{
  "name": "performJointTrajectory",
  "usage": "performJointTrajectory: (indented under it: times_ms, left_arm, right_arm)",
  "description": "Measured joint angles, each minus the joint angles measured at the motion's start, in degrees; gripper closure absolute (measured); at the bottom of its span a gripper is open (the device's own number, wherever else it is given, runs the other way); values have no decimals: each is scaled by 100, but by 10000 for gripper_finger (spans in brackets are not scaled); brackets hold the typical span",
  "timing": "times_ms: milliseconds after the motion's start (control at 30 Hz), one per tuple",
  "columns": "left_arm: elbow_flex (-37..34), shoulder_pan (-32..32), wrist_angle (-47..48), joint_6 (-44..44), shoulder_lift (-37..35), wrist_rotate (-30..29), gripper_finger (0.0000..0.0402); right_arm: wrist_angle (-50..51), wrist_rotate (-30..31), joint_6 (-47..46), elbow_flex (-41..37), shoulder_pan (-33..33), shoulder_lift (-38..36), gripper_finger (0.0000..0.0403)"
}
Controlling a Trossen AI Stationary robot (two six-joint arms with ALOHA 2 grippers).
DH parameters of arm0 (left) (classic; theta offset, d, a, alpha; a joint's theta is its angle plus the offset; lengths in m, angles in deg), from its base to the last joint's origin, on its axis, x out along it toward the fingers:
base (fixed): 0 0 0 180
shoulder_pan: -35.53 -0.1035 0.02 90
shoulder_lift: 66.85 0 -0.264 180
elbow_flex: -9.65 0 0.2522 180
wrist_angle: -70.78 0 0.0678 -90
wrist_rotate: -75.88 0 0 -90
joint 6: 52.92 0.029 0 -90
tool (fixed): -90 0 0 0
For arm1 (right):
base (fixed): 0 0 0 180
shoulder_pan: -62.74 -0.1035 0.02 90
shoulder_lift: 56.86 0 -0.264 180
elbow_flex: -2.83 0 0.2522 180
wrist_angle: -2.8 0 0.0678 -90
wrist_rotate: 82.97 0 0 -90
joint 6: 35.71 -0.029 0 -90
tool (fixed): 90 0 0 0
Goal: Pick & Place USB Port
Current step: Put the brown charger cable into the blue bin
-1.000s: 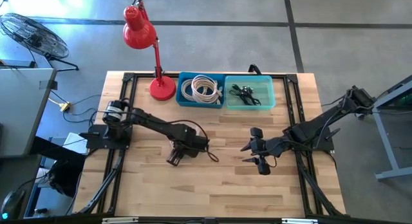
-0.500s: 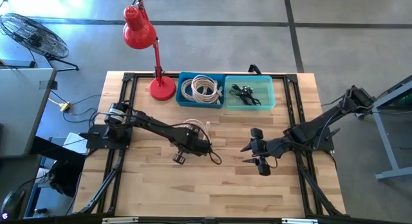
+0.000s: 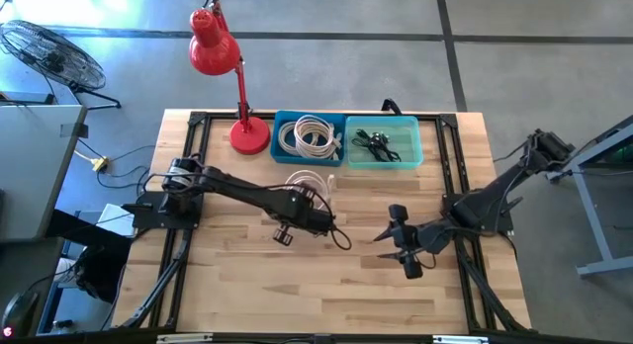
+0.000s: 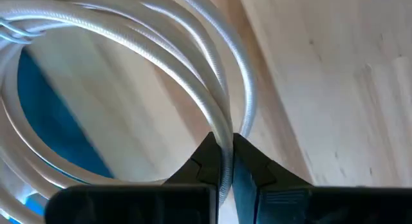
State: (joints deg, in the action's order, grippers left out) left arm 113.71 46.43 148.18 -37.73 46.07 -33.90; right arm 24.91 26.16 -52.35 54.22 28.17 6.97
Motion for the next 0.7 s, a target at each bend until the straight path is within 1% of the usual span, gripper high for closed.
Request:
performJointTrajectory:
  times_ms: [100, 267, 500, 700]
  left_arm:
    - [358, 0, 249, 1, -9, -125, 392]
    - [952, 0, 737, 1, -15, -383, 392]
    - [1794, 0, 1428, 1, -22, -776, 392]
    - [2539, 0, 1784, 118, -26, -1061, 392]
  right_arm:
    - [-7, 49, -3, 0, -154, 0, 206]
    - [-7, 361, -13, 0, -418, 0, 206]
    - [-7, 621, -247, 0, -729, 0, 206]
    - [-7, 921, -288, 0, -983, 0, 206]
